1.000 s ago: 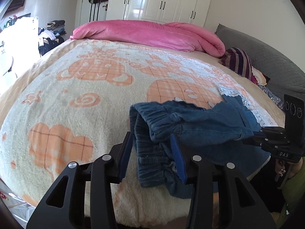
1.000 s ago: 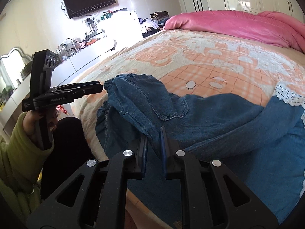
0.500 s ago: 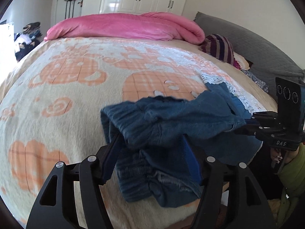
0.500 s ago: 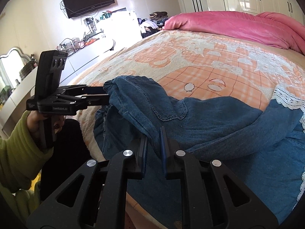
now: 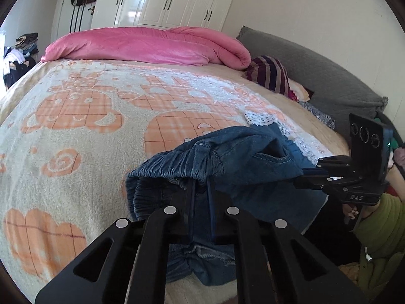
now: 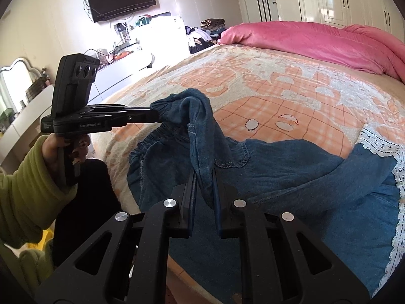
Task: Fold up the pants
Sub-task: 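Lift the waistband with both tools and fold it over the pants, then lay the folded denim down and open both tools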
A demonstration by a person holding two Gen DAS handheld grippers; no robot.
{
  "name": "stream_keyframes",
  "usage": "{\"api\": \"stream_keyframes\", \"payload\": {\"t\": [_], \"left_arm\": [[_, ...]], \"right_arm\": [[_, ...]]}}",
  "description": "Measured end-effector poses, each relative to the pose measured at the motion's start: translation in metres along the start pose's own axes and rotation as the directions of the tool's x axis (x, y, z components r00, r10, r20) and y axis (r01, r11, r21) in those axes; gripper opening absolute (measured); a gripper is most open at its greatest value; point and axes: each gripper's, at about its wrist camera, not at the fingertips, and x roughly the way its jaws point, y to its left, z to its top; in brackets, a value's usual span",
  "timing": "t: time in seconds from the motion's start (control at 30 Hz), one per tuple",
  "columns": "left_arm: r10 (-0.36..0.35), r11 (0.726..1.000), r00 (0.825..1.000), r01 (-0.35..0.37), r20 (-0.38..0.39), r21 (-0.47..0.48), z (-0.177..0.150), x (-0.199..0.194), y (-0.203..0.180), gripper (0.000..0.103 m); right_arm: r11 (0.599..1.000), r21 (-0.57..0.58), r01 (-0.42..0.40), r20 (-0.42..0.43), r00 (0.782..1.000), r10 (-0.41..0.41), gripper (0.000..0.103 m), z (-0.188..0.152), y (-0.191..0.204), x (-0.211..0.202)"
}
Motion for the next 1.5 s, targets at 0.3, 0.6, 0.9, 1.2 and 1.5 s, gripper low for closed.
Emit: {"api": "stream_keyframes", "payload": {"t": [0.3,0.6,0.9,1.2,1.5], "left_arm": [[0.031,0.997,0.998,-0.027,0.061,-0.07,-0.027,-0.06,0.007,0.006],[0.042,0.995,0.999,-0.043,-0.01,-0.094,-0.034,-0.047,0.015,0.033],[0.039,0.99,0.995,-0.051,-0.094,-0.128,-0.019,-0.002,0.024,0.056],[0.032,0.969,0.99,-0.064,-0.135,-0.239,-0.013,0.025,0.037,0.035],[0.029,0.971,0.998,-0.039,-0.048,-0.236,0.001,-0.001,0.033,0.028]], "right_arm": [[0.993,-0.017,-0.113,-0.034,0.993,0.112,0.003,-0.017,0.025,-0.001],[0.968,-0.249,0.026,-0.084,0.995,-0.049,0.034,-0.036,0.059,0.015],[0.891,-0.419,0.174,-0.1,0.967,-0.235,0.036,-0.052,0.044,0.02],[0.843,-0.506,0.183,-0.164,0.939,-0.303,0.017,-0.053,0.043,0.062],[0.963,-0.259,0.073,-0.099,0.99,-0.102,0.0,-0.025,0.022,0.024]]}}
